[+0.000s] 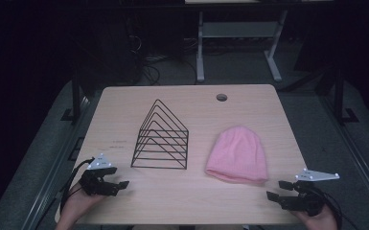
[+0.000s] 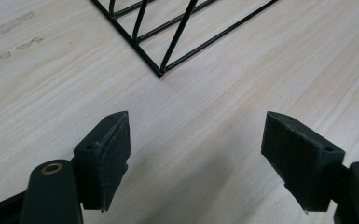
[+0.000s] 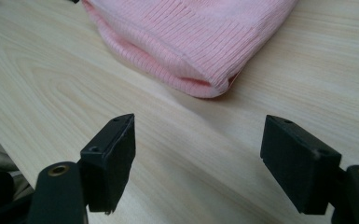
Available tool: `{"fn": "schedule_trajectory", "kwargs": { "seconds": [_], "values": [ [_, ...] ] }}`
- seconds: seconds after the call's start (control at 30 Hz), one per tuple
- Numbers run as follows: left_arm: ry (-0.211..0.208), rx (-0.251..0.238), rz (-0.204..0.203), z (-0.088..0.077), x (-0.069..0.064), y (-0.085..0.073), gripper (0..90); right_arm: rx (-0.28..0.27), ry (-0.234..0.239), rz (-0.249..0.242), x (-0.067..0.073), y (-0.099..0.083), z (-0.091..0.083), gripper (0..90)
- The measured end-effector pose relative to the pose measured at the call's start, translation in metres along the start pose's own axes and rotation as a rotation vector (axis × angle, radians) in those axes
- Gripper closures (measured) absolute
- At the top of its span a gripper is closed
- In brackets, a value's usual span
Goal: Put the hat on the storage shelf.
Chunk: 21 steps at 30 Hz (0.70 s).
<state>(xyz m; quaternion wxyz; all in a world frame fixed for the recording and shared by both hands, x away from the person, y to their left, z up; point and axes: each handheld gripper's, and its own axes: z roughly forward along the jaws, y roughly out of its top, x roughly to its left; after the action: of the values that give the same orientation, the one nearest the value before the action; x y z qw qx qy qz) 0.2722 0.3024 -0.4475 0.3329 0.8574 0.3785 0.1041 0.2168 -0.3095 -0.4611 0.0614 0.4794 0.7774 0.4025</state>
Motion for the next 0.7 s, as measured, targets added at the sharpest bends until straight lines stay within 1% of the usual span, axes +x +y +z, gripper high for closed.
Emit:
{"fn": "schedule_trajectory", "kwargs": {
  "seconds": [0.07, 0.17, 0.2, 0.23, 0.27, 0.3, 0.4, 0.47, 0.5, 0.57, 0.6, 0.67, 0.7],
  "values": [
    [0.001, 0.005, 0.006, 0.001, 0.000, 0.000, 23.9, -0.001, 0.003, 0.010, -0.001, 0.001, 0.000, 25.8],
    [0.000, 0.014, 0.008, 0.002, 0.000, -0.001, 23.8, -0.003, 0.003, 0.012, -0.001, 0.001, -0.001, 25.8],
    [-0.001, 0.012, 0.005, 0.001, 0.000, -0.001, 23.8, -0.010, 0.001, -0.001, -0.002, 0.001, -0.001, 25.8],
    [-0.002, 0.007, 0.002, 0.002, -0.001, -0.002, 23.8, -0.007, 0.002, 0.004, -0.001, 0.001, -0.002, 25.7],
    [-0.002, 0.011, 0.010, 0.001, 0.000, -0.002, 23.8, -0.009, 0.002, 0.004, 0.000, 0.002, -0.002, 25.7],
    [0.000, 0.012, 0.003, 0.001, 0.000, -0.002, 23.8, -0.008, 0.004, 0.000, 0.000, 0.003, -0.002, 25.5],
    [0.004, 0.006, 0.004, 0.000, 0.001, -0.003, 23.8, 0.007, 0.004, 0.002, 0.000, 0.007, -0.001, 25.0],
    [0.005, 0.006, 0.005, -0.001, 0.003, -0.003, 23.8, 0.012, 0.004, -0.009, 0.000, 0.011, -0.001, 25.0],
    [0.005, 0.006, 0.005, -0.001, 0.003, -0.003, 23.7, 0.015, 0.005, -0.022, 0.000, 0.016, -0.001, 25.8],
    [0.007, 0.002, 0.002, -0.001, 0.002, -0.004, 23.7, 0.020, 0.004, -0.030, 0.000, 0.019, -0.002, 25.8],
    [0.006, 0.006, -0.001, -0.001, 0.002, -0.004, 23.7, 0.018, 0.001, -0.046, -0.001, 0.022, -0.002, 25.8],
    [0.007, 0.003, -0.003, -0.001, 0.002, -0.004, 23.6, 0.031, 0.005, -0.047, -0.002, 0.029, -0.002, 26.0],
    [0.007, 0.003, -0.001, -0.001, 0.002, -0.004, 23.6, 0.028, 0.005, -0.053, -0.003, 0.032, -0.002, 25.9]
  ]
}}
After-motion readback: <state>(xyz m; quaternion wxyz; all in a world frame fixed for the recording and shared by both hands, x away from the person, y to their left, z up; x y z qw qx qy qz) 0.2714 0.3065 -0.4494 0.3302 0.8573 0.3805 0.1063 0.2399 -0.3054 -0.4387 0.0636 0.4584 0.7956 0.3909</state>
